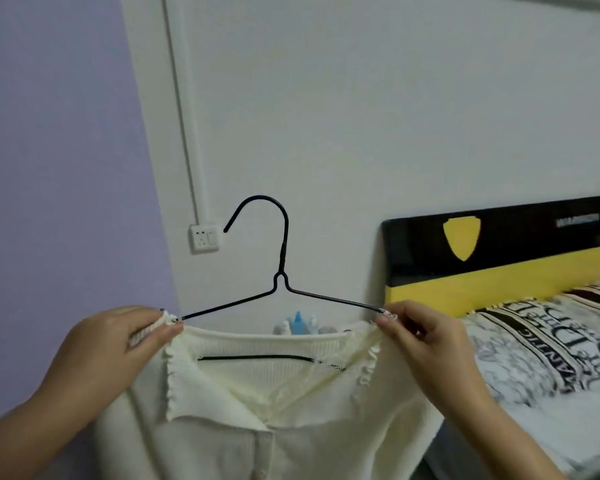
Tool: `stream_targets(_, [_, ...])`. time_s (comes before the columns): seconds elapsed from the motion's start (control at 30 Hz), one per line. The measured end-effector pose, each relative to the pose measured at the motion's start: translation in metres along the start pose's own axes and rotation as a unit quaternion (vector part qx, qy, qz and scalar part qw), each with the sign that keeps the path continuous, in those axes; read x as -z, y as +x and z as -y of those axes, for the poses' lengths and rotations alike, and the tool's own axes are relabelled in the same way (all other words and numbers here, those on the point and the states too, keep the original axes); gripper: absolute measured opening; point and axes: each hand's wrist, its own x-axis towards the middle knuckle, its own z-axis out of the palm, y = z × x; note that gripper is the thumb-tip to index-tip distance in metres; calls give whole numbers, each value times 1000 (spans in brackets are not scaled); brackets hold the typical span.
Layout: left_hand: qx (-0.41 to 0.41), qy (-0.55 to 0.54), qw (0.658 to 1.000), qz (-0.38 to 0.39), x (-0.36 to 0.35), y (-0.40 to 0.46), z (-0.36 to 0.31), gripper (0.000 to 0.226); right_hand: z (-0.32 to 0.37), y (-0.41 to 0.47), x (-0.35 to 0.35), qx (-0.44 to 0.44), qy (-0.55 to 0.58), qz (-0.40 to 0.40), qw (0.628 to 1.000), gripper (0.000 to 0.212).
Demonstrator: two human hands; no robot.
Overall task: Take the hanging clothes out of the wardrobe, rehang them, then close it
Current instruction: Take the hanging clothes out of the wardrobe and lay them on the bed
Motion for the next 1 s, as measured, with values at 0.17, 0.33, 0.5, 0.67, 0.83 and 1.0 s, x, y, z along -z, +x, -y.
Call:
stream_targets(0.17, [-64, -67, 995, 33, -54, 26, -47, 43, -19, -35, 64, -37, -31, -80, 996, 30])
stream_targets(0.33, [-118, -148, 979, 77, -102, 45, -120, 26, -40, -68, 136, -66, -84, -170, 980, 24])
stream_targets(0.5, [-166, -201, 959, 114, -147, 53, -208, 16, -59, -101, 211, -80, -134, -241, 958, 20])
stream_targets(0.67, [-184, -255, 937, 150, -195, 50, -300, 24, -79, -138, 287, -101, -177, -284, 937, 30])
stream_targets(0.83, [-199, -294, 914, 196, -240, 34, -387, 25, -98, -175, 354, -147, -189, -324, 915, 23])
stream_targets(1.0, [-226, -295, 897, 239, -279, 23, -457, 21, -118, -205, 406, -179, -228, -348, 892, 29])
